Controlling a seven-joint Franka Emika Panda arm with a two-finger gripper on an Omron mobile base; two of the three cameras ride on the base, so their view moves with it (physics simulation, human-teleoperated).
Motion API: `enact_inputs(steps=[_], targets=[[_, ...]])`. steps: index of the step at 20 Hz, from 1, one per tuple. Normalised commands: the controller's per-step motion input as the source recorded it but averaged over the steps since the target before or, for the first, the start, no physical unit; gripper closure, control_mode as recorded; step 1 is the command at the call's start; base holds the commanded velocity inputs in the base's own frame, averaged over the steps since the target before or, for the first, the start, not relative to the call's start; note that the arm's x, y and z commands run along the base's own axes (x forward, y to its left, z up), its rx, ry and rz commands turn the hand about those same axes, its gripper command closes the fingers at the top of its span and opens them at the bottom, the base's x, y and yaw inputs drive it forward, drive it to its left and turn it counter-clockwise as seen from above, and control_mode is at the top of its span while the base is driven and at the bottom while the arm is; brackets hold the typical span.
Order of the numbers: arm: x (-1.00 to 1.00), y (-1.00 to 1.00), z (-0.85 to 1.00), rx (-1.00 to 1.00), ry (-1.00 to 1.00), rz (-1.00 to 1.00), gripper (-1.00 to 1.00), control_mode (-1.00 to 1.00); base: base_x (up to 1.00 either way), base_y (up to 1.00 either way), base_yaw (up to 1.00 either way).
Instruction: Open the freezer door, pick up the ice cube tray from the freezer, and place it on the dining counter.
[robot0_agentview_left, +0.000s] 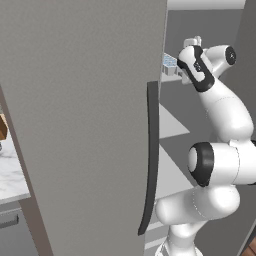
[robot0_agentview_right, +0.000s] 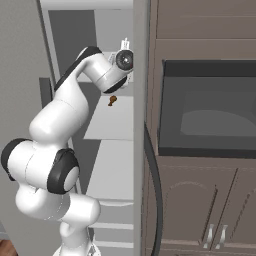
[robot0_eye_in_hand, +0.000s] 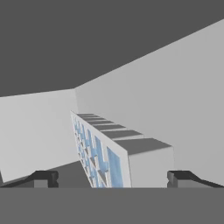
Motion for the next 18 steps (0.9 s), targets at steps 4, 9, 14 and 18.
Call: enact_inputs(steps=[4, 9, 14, 18], targets=[[0.12, 0.00, 0.01, 0.00, 0.00, 0.00, -1.00, -1.00, 0.00, 0.00, 0.00], [0.17, 0.00, 0.00, 0.00, 0.00, 0.00, -1.00, -1.00, 0.00, 0.00, 0.00], [0.22, 0.00, 0.03, 0.00, 0.00, 0.00, -1.00, -1.00, 0.00, 0.00, 0.00], [0.20, 0.00, 0.07, 0.00, 0.00, 0.00, -1.00, -1.00, 0.00, 0.00, 0.00]])
